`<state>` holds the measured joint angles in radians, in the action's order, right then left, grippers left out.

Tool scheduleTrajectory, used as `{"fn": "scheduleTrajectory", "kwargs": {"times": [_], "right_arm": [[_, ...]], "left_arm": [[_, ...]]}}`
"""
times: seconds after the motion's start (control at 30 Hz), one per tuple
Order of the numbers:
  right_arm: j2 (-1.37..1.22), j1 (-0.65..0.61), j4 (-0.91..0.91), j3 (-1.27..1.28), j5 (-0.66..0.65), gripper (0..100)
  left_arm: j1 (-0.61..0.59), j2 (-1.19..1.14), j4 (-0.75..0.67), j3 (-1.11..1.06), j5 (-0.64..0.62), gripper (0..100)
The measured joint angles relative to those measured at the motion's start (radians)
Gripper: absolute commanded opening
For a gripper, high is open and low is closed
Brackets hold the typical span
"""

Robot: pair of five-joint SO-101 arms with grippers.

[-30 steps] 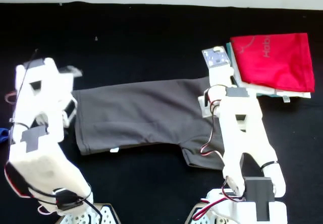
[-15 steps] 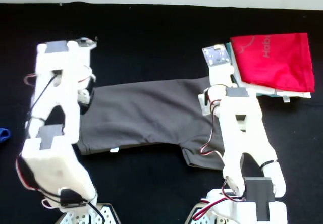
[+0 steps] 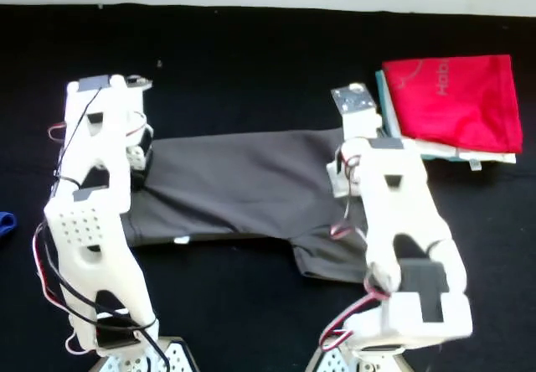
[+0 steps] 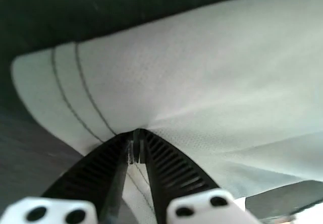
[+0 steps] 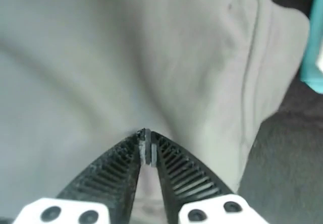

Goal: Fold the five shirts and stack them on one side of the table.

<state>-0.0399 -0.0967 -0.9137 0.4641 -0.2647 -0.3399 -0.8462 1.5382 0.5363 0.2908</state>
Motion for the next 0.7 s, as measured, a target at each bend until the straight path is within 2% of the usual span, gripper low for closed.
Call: {"fn": "scheduleTrajectory", "kwargs": {"times": [0.2,0.37,0.7], "right_arm": [[-0.175,0.0,-0.181,-0.341,0.0,0.6],[-0.265,-0.015,-0.275,-0.621,0.0,0.6],[-0.629,-0.018,-0.293,-0.899,0.0,0.6]], "left_arm": [[-0.012,-0.253,0.173,0.422,0.077,1],[-0.035,-0.404,0.221,0.736,0.08,1],[-0.161,-0.422,0.227,0.813,0.091,1]]}}
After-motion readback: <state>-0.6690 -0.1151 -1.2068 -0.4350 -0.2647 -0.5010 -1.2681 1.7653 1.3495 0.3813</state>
